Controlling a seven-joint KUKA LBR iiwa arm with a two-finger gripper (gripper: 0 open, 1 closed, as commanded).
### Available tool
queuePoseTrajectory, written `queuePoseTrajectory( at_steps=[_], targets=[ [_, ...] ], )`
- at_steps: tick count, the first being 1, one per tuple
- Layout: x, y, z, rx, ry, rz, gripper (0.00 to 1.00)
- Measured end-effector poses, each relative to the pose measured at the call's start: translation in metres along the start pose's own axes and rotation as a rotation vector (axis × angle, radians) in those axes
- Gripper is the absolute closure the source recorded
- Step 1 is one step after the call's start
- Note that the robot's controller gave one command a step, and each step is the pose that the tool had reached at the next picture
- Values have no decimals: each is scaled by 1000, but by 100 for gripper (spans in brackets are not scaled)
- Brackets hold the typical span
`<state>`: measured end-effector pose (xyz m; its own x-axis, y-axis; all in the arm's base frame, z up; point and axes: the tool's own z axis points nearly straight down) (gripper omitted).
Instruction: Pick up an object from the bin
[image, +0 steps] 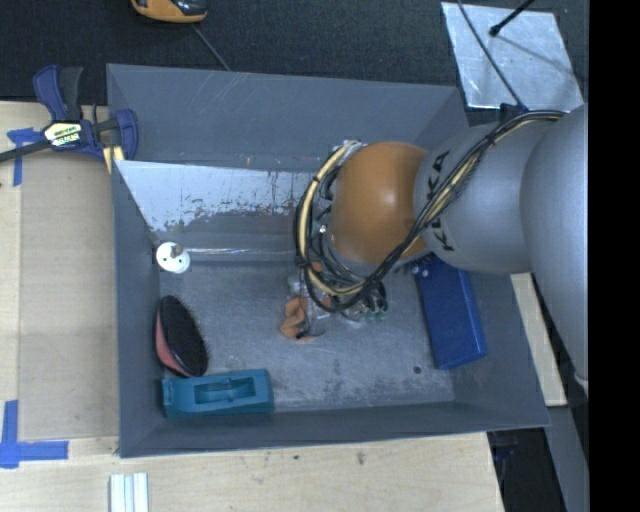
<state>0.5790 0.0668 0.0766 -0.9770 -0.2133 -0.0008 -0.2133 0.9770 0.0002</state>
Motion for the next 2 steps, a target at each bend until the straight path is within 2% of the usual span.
queuePoseTrajectory(
  at_steps=[1, 2],
  targets=[
    [0, 0, 1, 0, 1, 1, 100],
    [-14, 23, -106, 0, -2, -29, 100]
  ],
)
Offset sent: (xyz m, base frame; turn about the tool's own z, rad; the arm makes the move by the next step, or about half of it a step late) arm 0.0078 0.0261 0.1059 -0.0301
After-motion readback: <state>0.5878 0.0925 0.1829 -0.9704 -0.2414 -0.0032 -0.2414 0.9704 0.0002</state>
